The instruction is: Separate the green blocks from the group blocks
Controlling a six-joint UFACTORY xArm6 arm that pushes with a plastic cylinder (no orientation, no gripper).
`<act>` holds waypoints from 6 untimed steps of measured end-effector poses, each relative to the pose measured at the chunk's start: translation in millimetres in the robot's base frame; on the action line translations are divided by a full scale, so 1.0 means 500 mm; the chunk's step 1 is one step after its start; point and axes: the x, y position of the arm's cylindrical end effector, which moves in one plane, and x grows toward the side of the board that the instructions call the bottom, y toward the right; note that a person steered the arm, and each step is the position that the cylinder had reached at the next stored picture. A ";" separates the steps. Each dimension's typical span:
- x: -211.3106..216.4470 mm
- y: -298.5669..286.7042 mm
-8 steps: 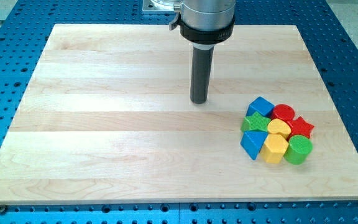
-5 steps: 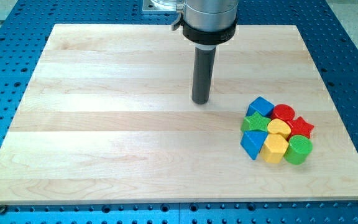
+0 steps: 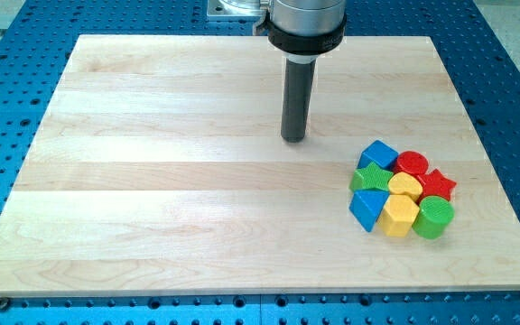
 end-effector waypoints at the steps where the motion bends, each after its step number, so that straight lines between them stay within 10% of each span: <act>1: -0.025 0.000; 6: -0.061 -0.014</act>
